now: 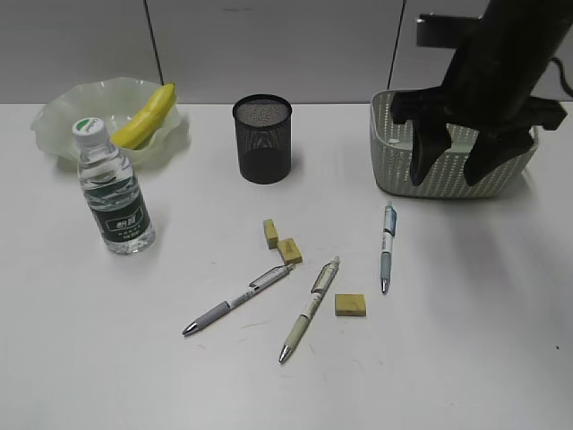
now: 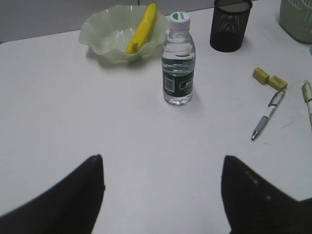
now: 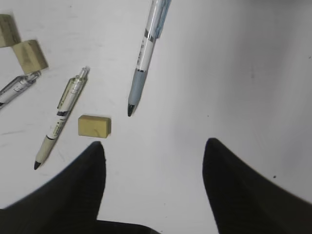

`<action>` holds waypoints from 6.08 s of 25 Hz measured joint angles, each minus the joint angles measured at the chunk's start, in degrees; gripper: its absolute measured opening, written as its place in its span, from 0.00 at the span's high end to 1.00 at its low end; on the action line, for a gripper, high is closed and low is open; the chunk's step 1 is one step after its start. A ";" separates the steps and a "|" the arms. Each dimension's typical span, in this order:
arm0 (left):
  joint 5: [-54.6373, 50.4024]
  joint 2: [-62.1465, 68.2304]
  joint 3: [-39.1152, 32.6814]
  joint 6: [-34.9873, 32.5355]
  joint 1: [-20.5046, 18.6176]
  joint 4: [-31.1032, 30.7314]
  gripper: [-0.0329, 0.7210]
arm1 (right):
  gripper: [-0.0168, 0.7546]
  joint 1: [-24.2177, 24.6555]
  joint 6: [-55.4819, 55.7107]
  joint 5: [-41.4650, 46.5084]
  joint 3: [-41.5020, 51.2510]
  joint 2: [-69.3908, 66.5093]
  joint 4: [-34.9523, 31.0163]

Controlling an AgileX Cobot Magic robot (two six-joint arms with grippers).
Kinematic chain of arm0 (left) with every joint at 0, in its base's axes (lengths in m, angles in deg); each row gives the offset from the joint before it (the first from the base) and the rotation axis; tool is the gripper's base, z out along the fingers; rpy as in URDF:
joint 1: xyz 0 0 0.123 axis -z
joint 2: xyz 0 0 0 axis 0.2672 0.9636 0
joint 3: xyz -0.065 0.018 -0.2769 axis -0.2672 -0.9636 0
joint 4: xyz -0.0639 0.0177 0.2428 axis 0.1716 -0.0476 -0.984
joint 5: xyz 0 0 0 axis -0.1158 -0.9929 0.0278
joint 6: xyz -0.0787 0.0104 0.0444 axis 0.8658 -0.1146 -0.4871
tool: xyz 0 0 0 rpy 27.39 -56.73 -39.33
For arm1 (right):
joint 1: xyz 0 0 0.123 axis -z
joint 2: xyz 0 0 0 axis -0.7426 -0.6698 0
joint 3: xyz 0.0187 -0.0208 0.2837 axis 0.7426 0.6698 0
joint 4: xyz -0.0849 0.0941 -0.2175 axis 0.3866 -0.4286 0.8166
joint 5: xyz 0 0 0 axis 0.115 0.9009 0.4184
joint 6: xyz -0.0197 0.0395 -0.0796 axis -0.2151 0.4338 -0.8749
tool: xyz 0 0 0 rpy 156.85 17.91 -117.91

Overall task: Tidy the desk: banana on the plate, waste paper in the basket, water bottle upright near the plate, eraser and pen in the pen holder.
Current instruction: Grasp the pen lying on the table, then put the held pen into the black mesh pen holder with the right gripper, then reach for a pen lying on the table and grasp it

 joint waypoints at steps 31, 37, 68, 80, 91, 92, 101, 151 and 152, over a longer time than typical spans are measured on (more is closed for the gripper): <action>0.00 0.00 0.00 0.00 0.00 0.00 0.21 | 0.34 0.00 3.77 -6.88 -4.55 -22.12 -3.42; 0.00 0.00 0.00 0.00 0.00 0.00 0.21 | 0.38 0.00 3.66 -6.71 -4.55 -24.48 -3.42; 0.01 0.00 0.00 0.00 0.00 0.00 0.21 | 0.85 -5.93 -12.51 -29.49 -4.57 -5.46 -2.58; 0.01 0.00 0.00 0.00 0.00 0.00 0.21 | 0.85 -6.51 -21.14 -63.64 -4.49 -11.35 -4.67; 0.01 0.00 0.00 0.00 0.00 0.04 0.21 | 0.85 -9.14 -20.84 -79.66 -4.49 -20.72 2.61; 0.01 0.00 0.00 0.00 0.00 0.04 0.21 | 0.85 -9.14 -20.81 -80.39 -4.49 -21.40 2.67; 0.01 0.00 0.00 0.00 0.00 0.04 0.21 | 0.85 -9.31 -17.10 -81.84 -4.44 -25.28 2.67; 0.06 0.00 0.00 0.00 0.00 0.18 0.21 | 0.28 -9.72 -18.93 -17.50 28.11 37.88 4.41; 0.06 0.00 0.00 0.00 0.00 0.18 0.21 | 0.28 -9.72 -18.93 -16.84 31.35 41.65 4.41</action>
